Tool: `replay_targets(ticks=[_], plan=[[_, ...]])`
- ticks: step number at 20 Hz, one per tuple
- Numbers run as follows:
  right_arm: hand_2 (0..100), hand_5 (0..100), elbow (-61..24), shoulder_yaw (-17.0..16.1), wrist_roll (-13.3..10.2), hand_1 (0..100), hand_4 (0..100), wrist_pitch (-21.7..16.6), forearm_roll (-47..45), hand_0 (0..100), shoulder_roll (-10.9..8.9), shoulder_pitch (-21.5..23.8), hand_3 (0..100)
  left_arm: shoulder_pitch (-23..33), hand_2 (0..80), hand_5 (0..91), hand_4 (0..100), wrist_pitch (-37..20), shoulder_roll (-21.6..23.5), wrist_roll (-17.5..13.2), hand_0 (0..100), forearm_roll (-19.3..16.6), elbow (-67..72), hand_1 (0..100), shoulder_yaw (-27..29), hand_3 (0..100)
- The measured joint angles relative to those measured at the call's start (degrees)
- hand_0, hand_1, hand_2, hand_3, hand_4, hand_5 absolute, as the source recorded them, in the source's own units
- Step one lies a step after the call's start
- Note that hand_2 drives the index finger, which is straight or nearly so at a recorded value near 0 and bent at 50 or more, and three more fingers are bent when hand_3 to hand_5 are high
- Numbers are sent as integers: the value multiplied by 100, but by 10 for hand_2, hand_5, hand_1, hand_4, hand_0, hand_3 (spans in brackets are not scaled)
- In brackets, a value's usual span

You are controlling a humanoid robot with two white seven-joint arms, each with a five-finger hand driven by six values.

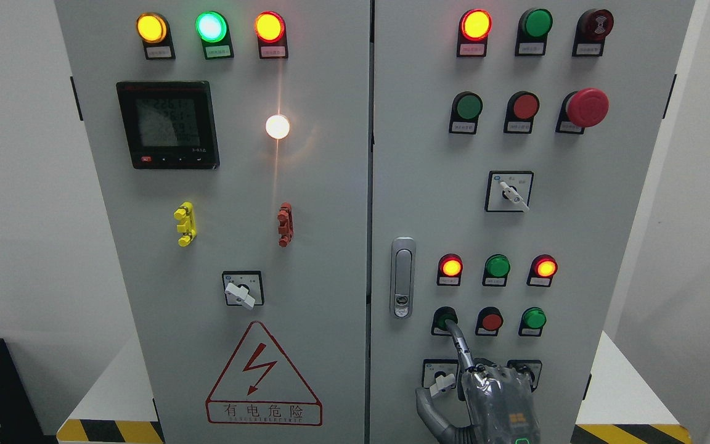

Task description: Press green start button

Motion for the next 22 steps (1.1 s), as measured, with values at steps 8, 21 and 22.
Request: replay_targets(ticks=[8, 21, 22], plan=[[0, 1000, 61, 4, -1, 340, 859, 22, -4, 387, 1, -28, 897, 0, 0, 0, 0, 0, 0, 0, 120, 0, 0, 556, 0, 0], [8, 927, -123, 11, 88, 409, 822, -204, -339, 563, 18, 47, 887, 0, 0, 0, 0, 0, 0, 0, 120, 0, 0, 556, 0, 0], [9, 922, -157, 12, 88, 412, 817, -217, -365, 576, 20, 73, 886, 0, 0, 0, 0, 0, 0, 0, 120, 0, 0, 556, 0, 0]])
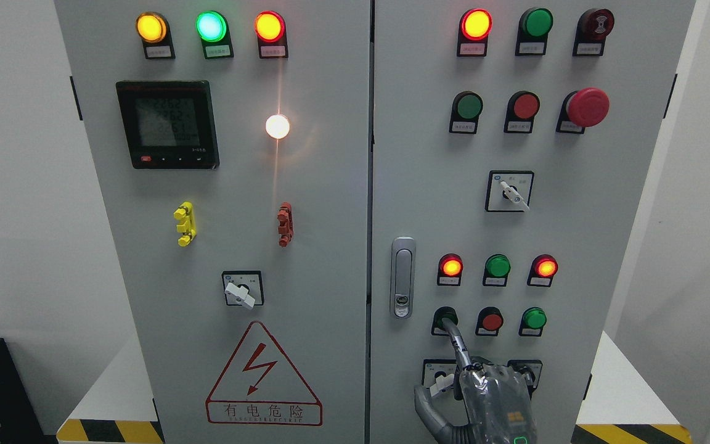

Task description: Press green start button

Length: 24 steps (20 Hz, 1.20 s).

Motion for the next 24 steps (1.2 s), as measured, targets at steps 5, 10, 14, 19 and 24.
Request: replay_targets(ticks=[5, 10, 14, 19, 24], plan=[[12, 893, -216, -1, -55, 405, 810, -132, -242, 587, 9, 184, 836, 0, 0, 0, 0, 0, 0, 0, 120, 0, 0, 556, 0, 0], [3, 804, -536, -6, -68, 359, 710, -169, -589, 561, 12, 456, 682, 0, 0, 0, 0, 0, 0, 0, 120, 0, 0, 556, 0, 0], [0, 545, -815, -11, -92, 270, 433, -156, -1041, 178, 14, 741, 370, 0, 0, 0, 0, 0, 0, 0, 120, 0, 0, 556, 0, 0], [0, 347, -1122, -10, 80, 215, 252, -81, -2087, 0, 15, 977, 215, 0, 0, 0, 0, 0, 0, 0, 120, 0, 0, 556, 0, 0], [0, 164, -1405, 31, 346, 155, 150, -91, -3355, 0, 12, 1273, 158, 0, 0, 0, 0, 0, 0, 0, 120, 0, 0, 556, 0, 0]])
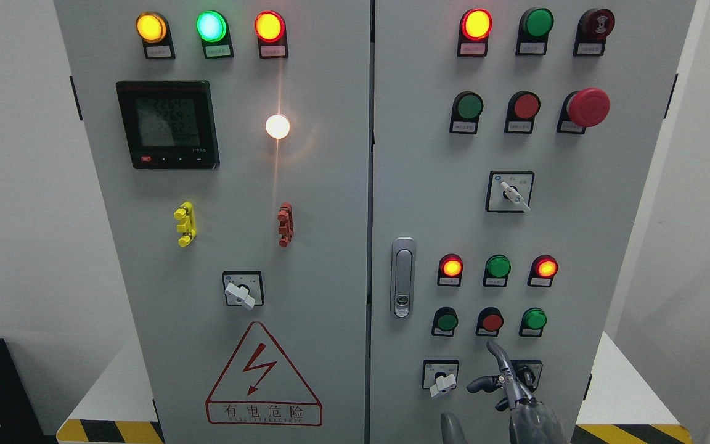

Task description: Press green start button

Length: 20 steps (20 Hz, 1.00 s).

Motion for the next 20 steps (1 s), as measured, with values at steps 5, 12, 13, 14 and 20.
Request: replay_targets(ticks=[5, 12, 13, 14, 20], plan=[[0, 40, -286, 95, 237, 136, 65, 26, -1036, 0, -5, 288, 94, 0, 0, 0, 0, 0, 0, 0, 120, 0, 0, 556, 0, 0], [0, 0, -595, 197, 404, 111, 0, 113, -1799, 0, -16, 581, 15, 0, 0, 0, 0, 0, 0, 0, 120, 0, 0, 556, 0, 0], [0, 0, -619, 205, 414, 107, 0, 132, -1864, 0, -17, 600, 12, 0, 0, 0, 0, 0, 0, 0, 120, 0, 0, 556, 0, 0], [0, 0, -649, 215, 424, 105, 0, 146, -1922, 0, -19, 619, 8, 0, 0, 0, 0, 0, 0, 0, 120, 0, 0, 556, 0, 0], [0, 0, -773, 256, 444, 91, 0, 224, -2157, 0, -23, 684, 2, 0, 0, 0, 0, 0, 0, 0, 120, 0, 0, 556, 0, 0]])
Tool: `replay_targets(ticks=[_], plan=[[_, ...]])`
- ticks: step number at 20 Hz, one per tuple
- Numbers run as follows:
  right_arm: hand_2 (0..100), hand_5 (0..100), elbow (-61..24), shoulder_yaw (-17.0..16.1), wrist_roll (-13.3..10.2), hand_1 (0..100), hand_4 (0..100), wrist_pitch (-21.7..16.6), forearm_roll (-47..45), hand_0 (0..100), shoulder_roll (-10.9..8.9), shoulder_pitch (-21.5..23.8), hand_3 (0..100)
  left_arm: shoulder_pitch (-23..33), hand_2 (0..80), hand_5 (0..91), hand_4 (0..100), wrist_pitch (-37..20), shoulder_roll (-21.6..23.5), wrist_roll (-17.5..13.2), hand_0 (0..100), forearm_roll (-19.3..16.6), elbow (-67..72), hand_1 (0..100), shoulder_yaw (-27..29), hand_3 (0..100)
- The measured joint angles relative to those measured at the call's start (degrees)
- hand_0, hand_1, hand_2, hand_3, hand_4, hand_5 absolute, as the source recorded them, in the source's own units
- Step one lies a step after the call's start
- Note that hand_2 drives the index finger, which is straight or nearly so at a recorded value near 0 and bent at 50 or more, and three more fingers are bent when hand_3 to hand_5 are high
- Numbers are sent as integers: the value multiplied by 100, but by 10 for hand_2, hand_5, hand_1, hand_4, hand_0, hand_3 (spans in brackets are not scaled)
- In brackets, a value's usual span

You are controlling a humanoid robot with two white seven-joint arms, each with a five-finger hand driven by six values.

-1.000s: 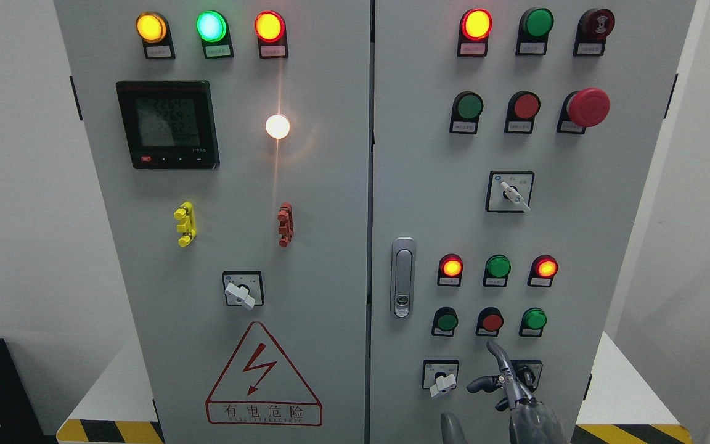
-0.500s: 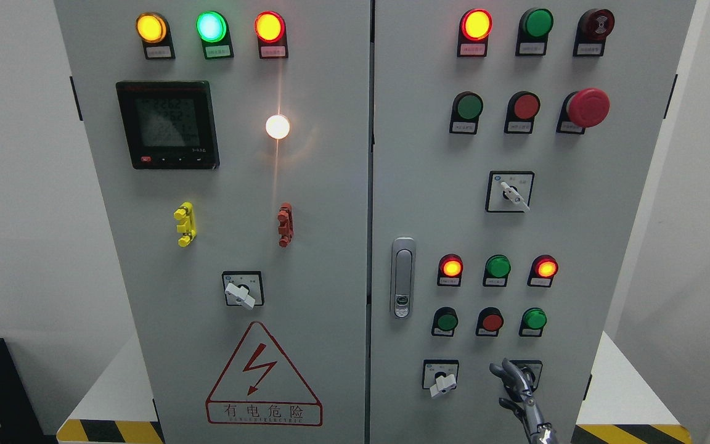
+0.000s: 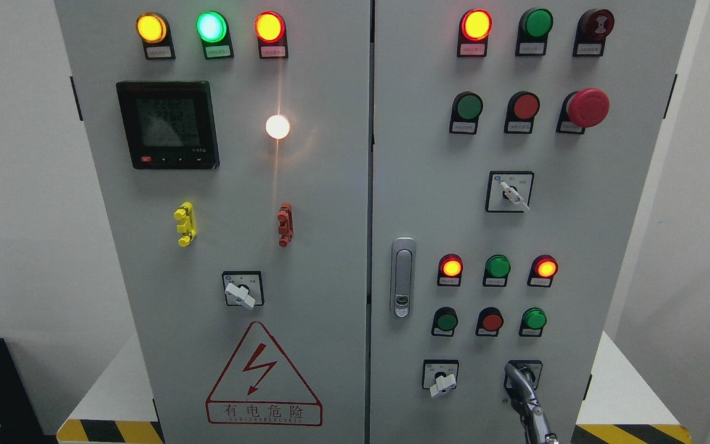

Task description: Press green start button

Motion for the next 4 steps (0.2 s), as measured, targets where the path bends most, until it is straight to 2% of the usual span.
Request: replay_targets(ticks=[4], plan=[[0, 0, -48, 19, 1, 87, 0, 18, -67, 0, -1, 17, 2, 0, 0, 0, 0, 0, 0, 0, 120, 0, 0, 556, 0, 0]])
